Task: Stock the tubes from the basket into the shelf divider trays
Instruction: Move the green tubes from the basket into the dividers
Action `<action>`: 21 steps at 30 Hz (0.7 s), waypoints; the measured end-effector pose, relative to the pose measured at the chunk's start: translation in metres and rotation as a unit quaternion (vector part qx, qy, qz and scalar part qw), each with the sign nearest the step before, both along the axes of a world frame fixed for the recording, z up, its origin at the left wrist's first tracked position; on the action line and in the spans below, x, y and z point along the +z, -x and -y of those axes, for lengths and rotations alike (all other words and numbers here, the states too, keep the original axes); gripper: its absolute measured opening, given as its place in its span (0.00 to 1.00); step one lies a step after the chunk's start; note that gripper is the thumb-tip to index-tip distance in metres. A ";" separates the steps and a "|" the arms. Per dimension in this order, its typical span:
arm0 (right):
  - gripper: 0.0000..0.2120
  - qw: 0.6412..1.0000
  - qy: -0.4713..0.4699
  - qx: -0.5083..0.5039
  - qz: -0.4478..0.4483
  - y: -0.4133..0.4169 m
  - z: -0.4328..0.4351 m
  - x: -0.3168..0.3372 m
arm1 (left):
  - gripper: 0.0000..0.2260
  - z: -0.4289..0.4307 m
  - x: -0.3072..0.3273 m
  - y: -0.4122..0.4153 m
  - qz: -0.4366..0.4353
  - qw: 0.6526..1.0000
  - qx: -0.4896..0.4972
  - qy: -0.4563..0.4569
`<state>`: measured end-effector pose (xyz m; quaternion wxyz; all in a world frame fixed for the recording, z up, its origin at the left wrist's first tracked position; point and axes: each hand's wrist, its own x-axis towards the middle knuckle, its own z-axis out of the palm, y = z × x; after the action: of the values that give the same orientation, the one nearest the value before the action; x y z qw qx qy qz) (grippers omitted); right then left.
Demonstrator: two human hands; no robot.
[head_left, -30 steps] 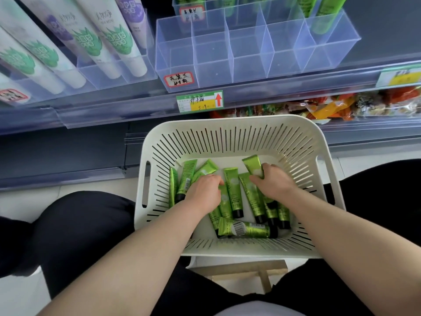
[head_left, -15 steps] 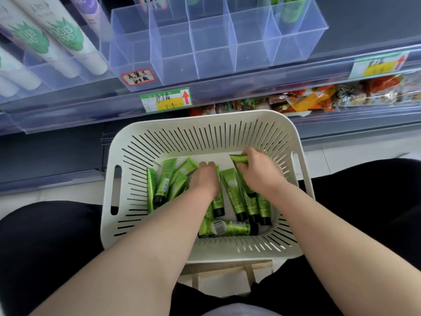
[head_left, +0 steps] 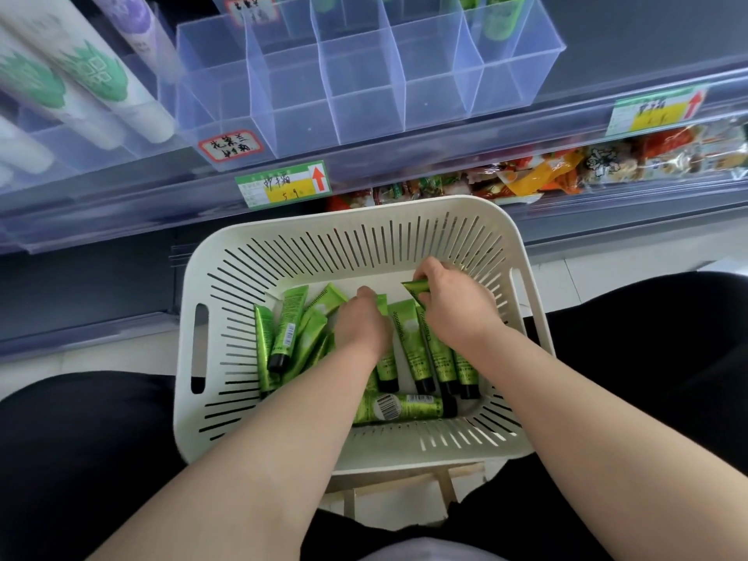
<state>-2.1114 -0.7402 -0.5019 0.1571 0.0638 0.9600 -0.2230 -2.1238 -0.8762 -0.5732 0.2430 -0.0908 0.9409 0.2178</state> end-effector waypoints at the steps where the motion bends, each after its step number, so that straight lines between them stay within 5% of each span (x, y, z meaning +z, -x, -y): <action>1: 0.17 1.000 0.002 0.003 -0.004 0.000 0.000 0.001 | 0.17 0.002 0.005 -0.001 -0.009 1.000 0.009 -0.012; 9: 0.09 0.996 0.008 0.012 -0.092 -0.008 0.006 0.033 | 0.06 0.025 0.062 -0.011 -0.138 0.982 0.003 -0.130; 21: 0.13 0.963 -0.001 -0.020 -0.269 -0.007 -0.001 0.132 | 0.08 0.032 0.195 0.003 -0.350 0.913 0.029 -0.210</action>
<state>-2.1040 -0.7390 -0.3695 -0.1117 0.0210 0.9655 -0.2343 -2.1269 -0.9082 -0.3778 -0.0945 0.0173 0.8952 0.4352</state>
